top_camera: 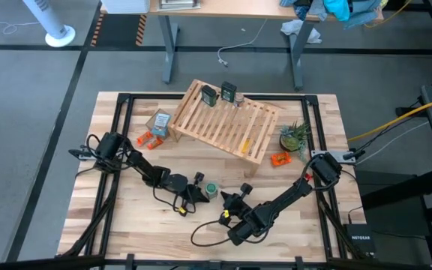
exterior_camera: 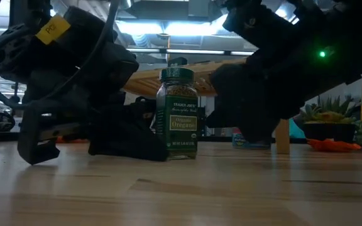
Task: Shelf spices
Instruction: Remove the green seasoning bottle from the shelf
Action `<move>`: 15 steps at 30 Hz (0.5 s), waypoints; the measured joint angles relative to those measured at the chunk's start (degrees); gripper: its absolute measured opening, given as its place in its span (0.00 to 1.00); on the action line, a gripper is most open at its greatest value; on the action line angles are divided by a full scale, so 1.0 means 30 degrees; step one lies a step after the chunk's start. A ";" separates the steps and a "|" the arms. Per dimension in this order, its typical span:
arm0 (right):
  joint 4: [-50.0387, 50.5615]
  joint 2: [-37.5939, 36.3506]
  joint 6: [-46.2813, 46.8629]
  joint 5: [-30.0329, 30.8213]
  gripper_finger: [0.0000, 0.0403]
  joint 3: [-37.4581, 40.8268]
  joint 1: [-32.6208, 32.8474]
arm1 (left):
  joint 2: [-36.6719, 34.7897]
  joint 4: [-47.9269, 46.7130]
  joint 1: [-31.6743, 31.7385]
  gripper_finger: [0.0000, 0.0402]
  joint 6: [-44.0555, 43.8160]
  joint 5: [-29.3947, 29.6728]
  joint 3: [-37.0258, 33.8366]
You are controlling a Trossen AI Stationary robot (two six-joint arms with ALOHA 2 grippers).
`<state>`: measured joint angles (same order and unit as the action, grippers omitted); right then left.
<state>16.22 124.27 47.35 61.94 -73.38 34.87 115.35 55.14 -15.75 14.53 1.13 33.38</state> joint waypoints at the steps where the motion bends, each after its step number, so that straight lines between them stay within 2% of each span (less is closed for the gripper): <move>1: -0.0033 0.0000 -0.0057 -0.0123 0.00 0.0000 -0.0006 | 0.0000 -0.0018 0.0086 0.00 0.0021 0.0000 -0.0006; 15: -0.2096 0.1073 -0.0928 -0.0959 0.00 0.0000 -0.0401 | 0.0015 -0.0634 0.0663 0.00 0.0169 0.0312 -0.0006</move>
<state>9.93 127.49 44.57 59.07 -73.38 33.66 115.39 53.24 -13.76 15.03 2.06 33.36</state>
